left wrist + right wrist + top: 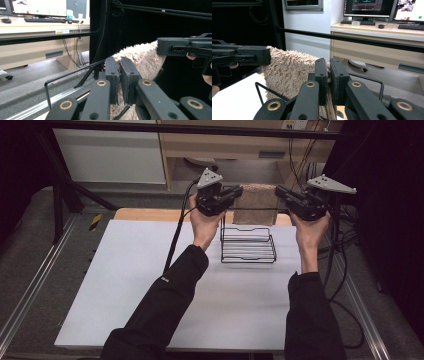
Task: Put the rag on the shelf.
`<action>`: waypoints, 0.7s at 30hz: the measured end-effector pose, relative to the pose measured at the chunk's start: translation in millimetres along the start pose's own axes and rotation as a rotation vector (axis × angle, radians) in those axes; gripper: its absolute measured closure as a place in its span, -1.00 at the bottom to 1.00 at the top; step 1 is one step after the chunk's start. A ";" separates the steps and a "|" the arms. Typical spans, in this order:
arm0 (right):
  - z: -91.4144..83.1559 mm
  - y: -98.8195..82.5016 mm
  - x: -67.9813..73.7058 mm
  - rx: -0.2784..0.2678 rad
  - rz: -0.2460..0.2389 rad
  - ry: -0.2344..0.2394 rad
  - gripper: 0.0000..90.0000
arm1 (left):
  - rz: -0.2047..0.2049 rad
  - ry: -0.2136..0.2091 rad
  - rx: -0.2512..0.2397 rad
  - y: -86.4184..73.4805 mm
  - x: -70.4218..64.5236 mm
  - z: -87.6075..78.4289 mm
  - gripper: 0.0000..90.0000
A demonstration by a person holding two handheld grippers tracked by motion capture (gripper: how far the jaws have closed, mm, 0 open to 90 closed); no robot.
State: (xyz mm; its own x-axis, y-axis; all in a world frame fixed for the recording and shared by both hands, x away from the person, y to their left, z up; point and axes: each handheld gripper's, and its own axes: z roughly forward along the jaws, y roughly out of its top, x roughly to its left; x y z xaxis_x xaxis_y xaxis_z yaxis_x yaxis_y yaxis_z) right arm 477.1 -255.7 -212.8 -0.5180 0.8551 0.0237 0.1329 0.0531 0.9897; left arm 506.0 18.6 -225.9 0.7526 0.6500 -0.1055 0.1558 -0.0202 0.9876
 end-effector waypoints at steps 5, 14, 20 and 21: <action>-5.4 -1.2 2.8 0.000 -0.011 0.001 0.88 | 0.009 -0.014 0.011 0.4 -3.0 -3.4 0.87; -16.3 -8.7 9.2 0.017 -0.038 0.015 0.88 | 0.009 -0.041 0.045 -8.3 -6.7 -8.2 0.86; -22.5 -12.4 12.6 0.029 -0.065 0.013 0.88 | 0.028 -0.052 0.059 -10.2 -10.6 -11.2 0.86; -23.6 -12.9 13.2 0.031 -0.068 0.014 0.87 | 0.030 -0.057 0.064 -10.4 -11.0 -11.4 0.86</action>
State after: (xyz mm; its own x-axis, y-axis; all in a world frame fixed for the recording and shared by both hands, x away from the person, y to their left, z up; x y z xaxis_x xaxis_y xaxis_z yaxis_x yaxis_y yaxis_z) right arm 448.7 -257.3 -221.9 -0.5388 0.8415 -0.0408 0.1234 0.1267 0.9842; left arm 488.8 20.4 -233.7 0.7922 0.6044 -0.0843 0.1720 -0.0885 0.9811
